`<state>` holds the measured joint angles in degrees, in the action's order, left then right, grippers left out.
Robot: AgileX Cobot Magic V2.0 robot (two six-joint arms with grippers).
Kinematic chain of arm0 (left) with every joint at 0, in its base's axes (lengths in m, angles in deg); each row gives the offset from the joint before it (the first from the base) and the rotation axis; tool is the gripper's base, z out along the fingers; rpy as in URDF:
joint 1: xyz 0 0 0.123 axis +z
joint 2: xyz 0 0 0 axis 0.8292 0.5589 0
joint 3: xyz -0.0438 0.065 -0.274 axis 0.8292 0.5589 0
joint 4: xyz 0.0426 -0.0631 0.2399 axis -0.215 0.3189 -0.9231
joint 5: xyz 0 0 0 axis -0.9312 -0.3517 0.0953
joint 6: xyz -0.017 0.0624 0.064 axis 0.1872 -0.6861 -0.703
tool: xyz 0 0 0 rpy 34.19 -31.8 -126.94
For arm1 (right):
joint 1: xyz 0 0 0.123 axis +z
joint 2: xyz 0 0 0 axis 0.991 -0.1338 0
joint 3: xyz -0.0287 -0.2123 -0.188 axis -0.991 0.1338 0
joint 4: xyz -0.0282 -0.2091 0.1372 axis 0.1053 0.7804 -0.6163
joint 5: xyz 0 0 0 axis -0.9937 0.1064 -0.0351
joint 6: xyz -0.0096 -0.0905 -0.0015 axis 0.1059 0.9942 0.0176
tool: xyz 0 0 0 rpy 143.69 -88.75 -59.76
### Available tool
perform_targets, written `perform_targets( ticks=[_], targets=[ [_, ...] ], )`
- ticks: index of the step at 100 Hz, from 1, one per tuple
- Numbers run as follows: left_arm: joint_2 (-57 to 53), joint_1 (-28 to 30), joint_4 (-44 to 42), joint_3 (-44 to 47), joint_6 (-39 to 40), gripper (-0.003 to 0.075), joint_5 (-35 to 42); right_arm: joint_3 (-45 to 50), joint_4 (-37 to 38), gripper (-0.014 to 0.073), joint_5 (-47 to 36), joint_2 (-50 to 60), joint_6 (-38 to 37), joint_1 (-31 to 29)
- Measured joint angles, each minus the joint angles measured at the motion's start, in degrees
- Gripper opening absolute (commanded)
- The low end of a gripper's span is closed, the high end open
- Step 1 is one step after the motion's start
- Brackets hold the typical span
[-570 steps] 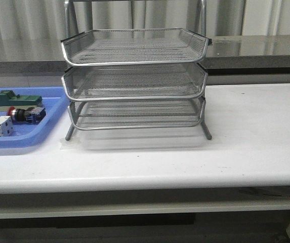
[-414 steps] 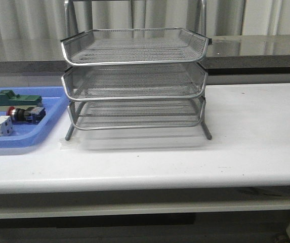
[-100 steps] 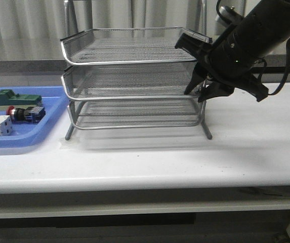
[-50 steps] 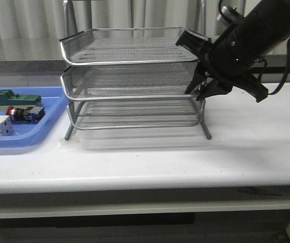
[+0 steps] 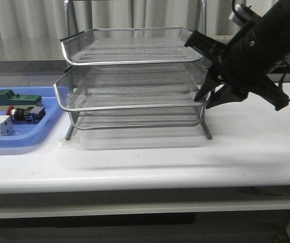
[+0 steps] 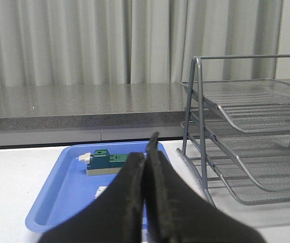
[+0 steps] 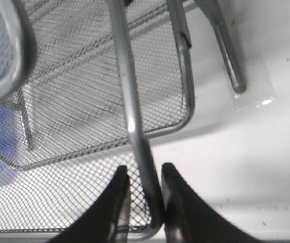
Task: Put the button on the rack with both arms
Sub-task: 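Grasp the middle mesh tray and pull it out toward the robot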
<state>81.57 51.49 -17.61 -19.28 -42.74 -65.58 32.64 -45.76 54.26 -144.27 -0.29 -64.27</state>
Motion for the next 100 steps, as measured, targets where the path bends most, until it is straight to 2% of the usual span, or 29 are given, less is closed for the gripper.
perform_targets(
  ticks=[39,65,77,94,100],
  targets=[
    [0.00,0.00,0.00,0.00,0.00,-0.0020,0.00,14.79,0.55,-0.0034,-3.70,11.25,0.53,3.22],
    [0.00,0.00,0.00,0.00,0.00,-0.0020,0.00,19.70,0.55,-0.0021,-5.49,15.90,0.53,4.64],
    [0.00,0.00,0.00,0.00,0.00,-0.0020,0.00,20.23,0.65,0.0090,-4.80,17.18,0.53,4.73],
    [0.00,0.00,0.00,0.00,0.00,-0.0020,0.00,20.79,1.05,0.0405,-4.93,18.23,0.66,4.73],
    [0.00,0.00,0.00,0.00,0.00,-0.0020,0.00,20.91,1.63,0.0474,-5.36,18.61,0.75,4.63]
  ],
)
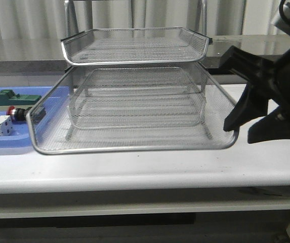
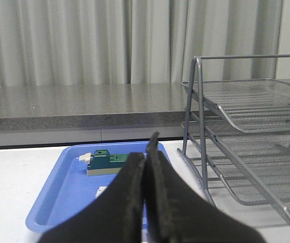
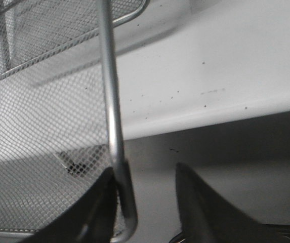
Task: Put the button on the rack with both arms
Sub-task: 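Grasp the middle mesh tray and pull it out toward the robot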
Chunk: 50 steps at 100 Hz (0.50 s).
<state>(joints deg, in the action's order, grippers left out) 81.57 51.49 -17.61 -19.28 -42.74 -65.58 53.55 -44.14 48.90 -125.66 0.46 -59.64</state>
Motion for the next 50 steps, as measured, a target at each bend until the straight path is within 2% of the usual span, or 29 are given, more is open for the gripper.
perform_targets(
  ticks=[7,36,50],
  targets=[
    [0.00,0.00,0.00,0.00,0.00,-0.0020,0.00,0.12,0.69,0.0509,-0.42,0.33,0.14,-0.10],
    [0.00,0.00,0.00,0.00,0.00,-0.0020,0.00,0.19,4.95,0.0507,-0.04,4.56,0.16,-0.10],
    [0.00,0.00,0.00,0.00,0.00,-0.0020,0.00,0.19,9.24,0.0507,2.89,8.15,0.16,-1.49]
  ],
)
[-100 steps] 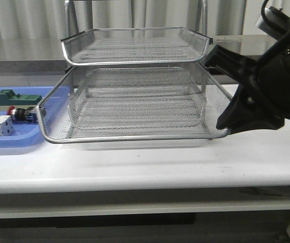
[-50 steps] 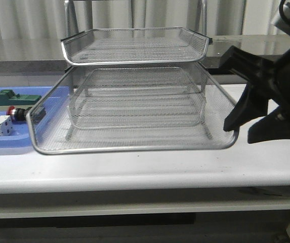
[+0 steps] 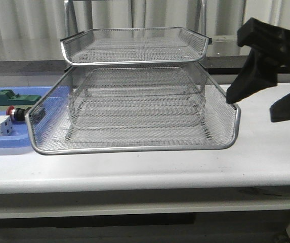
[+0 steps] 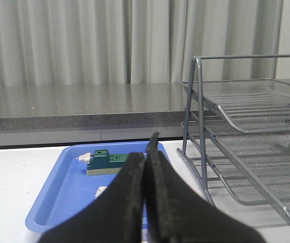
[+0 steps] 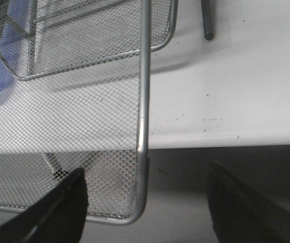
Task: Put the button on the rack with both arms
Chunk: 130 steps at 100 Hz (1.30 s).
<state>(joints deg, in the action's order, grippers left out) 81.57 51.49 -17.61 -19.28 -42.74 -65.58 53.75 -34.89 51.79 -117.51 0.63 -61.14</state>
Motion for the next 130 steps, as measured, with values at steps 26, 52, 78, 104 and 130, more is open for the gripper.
perform_targets(
  ticks=[26,52,78,104,130],
  targets=[
    [0.00,0.00,0.00,0.00,0.00,-0.0020,0.00,0.00,11.21,0.0507,12.94,10.02,0.00,-8.87],
    [0.00,0.00,0.00,0.00,0.00,-0.0020,0.00,-4.95,22.67,0.0507,28.62,22.65,0.00,-15.62],
    [0.00,0.00,0.00,0.00,0.00,-0.0020,0.00,-9.61,30.93,0.0502,39.98,32.50,0.00,-16.14],
    [0.00,0.00,0.00,0.00,0.00,-0.0020,0.00,-10.11,33.83,0.0213,46.70,41.02,0.00,-16.25],
    [0.00,0.00,0.00,0.00,0.00,-0.0020,0.00,-10.11,33.91,-0.0066,48.18,48.54,0.00,-16.25]
  ],
)
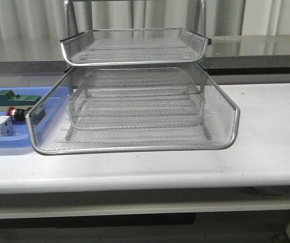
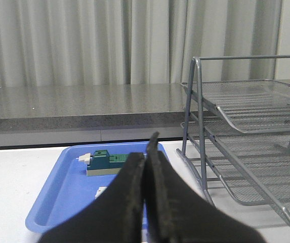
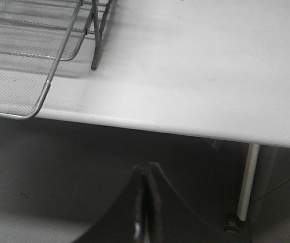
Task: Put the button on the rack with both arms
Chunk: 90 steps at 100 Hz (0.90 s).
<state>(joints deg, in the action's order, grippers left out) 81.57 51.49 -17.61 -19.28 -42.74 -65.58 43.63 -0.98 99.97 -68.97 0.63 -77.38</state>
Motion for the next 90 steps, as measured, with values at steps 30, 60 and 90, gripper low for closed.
perform_targets(
  ticks=[30,60,90],
  targets=[
    [0.00,0.00,0.00,0.00,0.00,-0.0020,0.00,-0.25,0.06,-0.0071,0.48,1.11,0.00,0.00],
    [0.00,0.00,0.00,0.00,0.00,-0.0020,0.00,-0.25,0.14,-0.0071,0.76,1.11,0.00,0.00],
    [0.00,0.00,0.00,0.00,0.00,-0.0020,0.00,-0.25,0.14,-0.0071,0.76,1.11,0.00,0.00]
  ],
)
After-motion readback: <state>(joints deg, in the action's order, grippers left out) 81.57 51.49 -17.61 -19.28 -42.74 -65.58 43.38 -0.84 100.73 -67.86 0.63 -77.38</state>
